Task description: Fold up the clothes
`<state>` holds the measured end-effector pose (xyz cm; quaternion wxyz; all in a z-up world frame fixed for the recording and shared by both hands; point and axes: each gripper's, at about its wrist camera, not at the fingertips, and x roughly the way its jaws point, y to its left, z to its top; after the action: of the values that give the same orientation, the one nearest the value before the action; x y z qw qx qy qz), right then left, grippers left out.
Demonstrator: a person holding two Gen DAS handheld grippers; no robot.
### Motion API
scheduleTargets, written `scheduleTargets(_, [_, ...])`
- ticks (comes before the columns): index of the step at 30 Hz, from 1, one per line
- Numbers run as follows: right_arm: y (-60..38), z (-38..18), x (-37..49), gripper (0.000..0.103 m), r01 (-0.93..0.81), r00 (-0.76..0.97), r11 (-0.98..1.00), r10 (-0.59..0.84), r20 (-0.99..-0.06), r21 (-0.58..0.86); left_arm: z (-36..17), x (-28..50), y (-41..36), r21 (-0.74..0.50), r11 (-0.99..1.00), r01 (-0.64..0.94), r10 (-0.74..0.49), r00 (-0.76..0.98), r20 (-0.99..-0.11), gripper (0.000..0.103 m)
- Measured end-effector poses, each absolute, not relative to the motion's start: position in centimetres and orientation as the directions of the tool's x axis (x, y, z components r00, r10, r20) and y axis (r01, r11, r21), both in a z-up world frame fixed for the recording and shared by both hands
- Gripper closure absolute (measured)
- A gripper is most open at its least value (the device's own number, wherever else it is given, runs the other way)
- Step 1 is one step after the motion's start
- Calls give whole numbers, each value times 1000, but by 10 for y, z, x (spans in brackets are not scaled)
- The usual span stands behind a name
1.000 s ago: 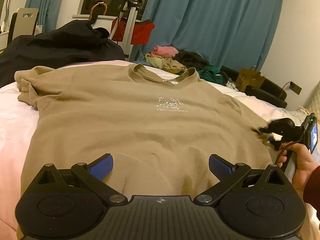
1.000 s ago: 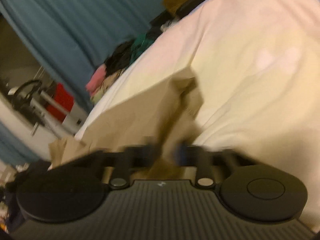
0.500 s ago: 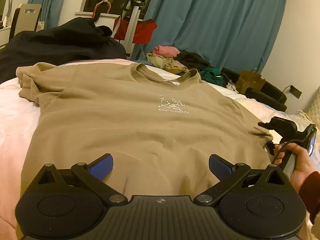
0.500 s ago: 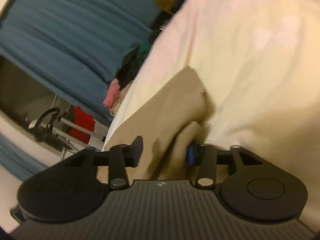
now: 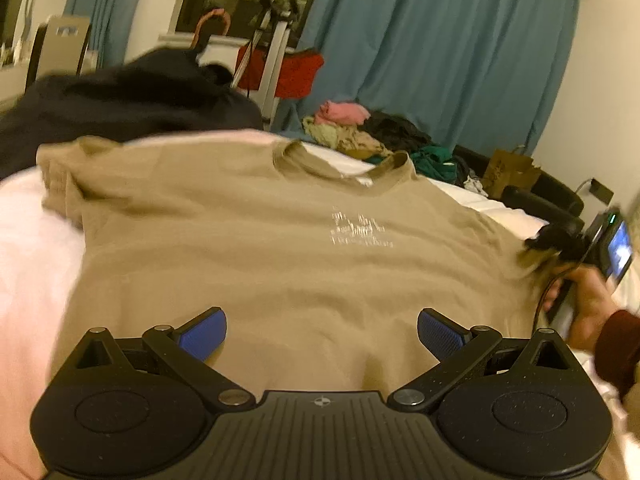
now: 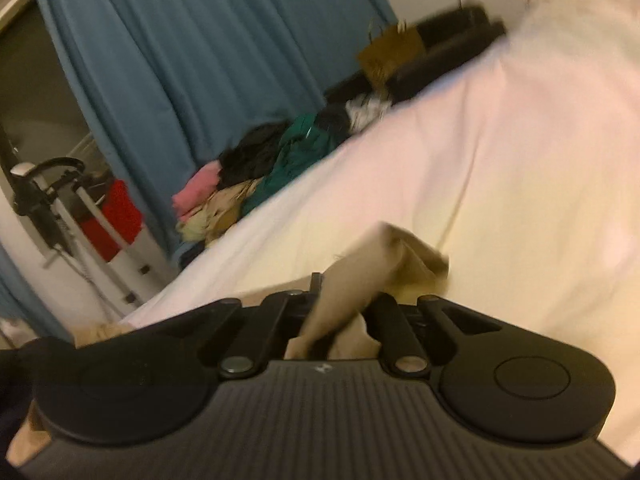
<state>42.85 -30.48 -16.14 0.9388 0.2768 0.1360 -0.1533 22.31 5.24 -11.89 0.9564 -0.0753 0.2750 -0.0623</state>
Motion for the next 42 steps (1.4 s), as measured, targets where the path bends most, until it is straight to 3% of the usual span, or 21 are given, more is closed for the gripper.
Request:
scheduleTargets(7, [-249, -78, 400, 96, 367, 923, 892, -315, -221, 263, -98, 215, 81, -203, 979, 3, -106, 860, -500, 0])
scheduleTargets(12, [-171, -45, 390, 96, 262, 952, 961, -243, -185, 87, -73, 207, 104, -145, 988, -46, -26, 888, -460, 1])
scheduleTargets(19, [-37, -75, 407, 96, 52, 956, 981, -103, -275, -186, -50, 186, 142, -196, 975, -101, 19, 924, -381, 1])
scheduleTargets(25, [20, -115, 432, 94, -47, 927, 975, -39, -374, -217, -51, 180, 165, -284, 950, -133, 10, 918, -396, 0])
scheduleTargets(26, [21, -118, 437, 87, -65, 918, 976, -23, -395, -209, -52, 181, 167, -290, 948, -135, 9, 917, -398, 0])
scheduleTargets(27, [22, -121, 441, 61, -83, 909, 976, -8, -416, -199, -54, 181, 167, -291, 947, -137, 9, 917, -399, 0])
scheduleTargets(28, [22, -121, 440, 42, -98, 905, 978, 11, -425, -182, -56, 182, 167, -293, 946, -138, 10, 917, -400, 0])
scheduleTargets(29, [22, -119, 435, 9, -111, 905, 981, 34, -424, -158, -58, 183, 166, -295, 946, -135, 5, 915, -403, 0])
scheduleTargets(30, [20, -117, 430, 0, -125, 908, 983, 59, -414, -134, -59, 184, 165, -298, 945, -132, -1, 913, -408, 0])
scheduleTargets(42, [-47, -57, 287, 0, -122, 929, 987, 151, -337, 107, -55, 171, 139, -224, 974, -29, -64, 917, -394, 1])
